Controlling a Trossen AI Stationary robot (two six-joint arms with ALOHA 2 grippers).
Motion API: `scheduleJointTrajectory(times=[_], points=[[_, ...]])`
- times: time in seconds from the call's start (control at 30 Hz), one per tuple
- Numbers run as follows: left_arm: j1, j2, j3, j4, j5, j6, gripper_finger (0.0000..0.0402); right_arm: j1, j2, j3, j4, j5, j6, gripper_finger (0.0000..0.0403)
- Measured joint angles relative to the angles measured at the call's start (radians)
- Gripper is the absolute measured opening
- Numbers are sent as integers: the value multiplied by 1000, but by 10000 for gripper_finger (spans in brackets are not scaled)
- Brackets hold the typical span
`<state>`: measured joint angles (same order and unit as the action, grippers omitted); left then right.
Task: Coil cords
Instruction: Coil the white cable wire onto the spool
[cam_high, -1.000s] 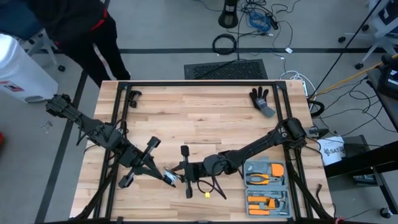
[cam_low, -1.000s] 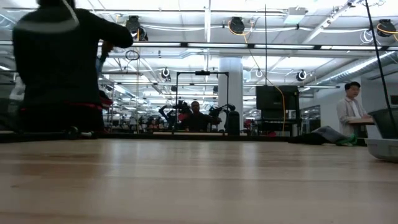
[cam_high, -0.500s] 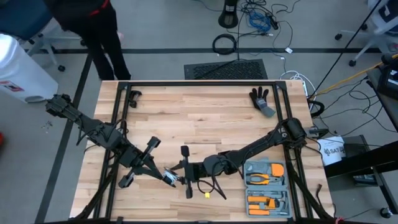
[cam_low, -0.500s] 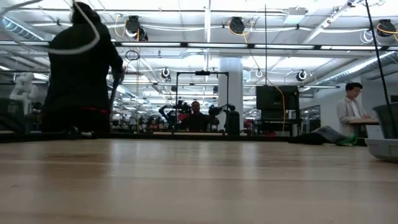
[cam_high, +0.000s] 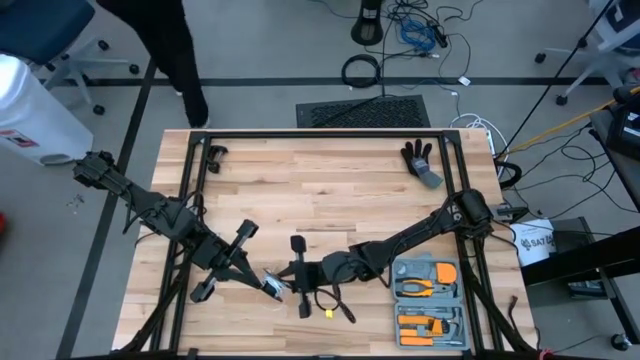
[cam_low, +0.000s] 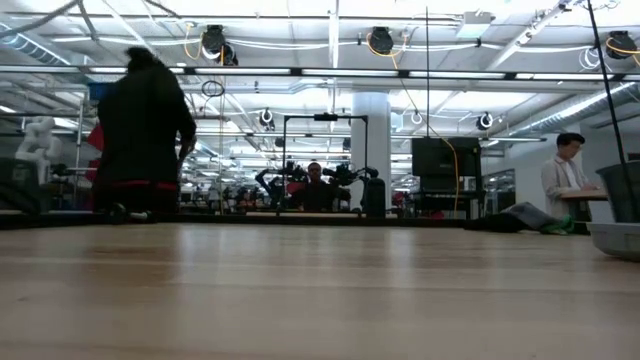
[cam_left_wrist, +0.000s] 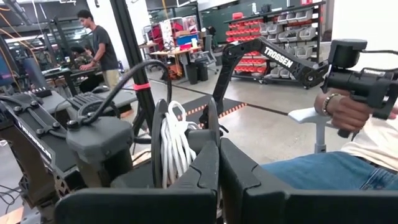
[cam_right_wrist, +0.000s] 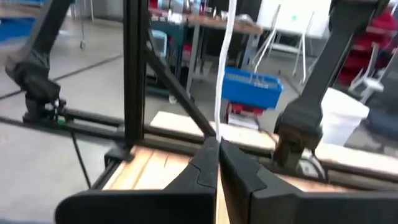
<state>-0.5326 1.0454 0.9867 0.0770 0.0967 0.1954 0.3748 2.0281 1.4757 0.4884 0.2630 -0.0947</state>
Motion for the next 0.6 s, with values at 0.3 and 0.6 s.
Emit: scheduleJointTrajectory(times=[0.3,0.6], points=[[0,-1,-1,-5,0,-8,2,0,-3,2,-148,0,66,1],[0,-40,-2,-83,-16,-32,2,0,-16,2,-206,1,95,0]])
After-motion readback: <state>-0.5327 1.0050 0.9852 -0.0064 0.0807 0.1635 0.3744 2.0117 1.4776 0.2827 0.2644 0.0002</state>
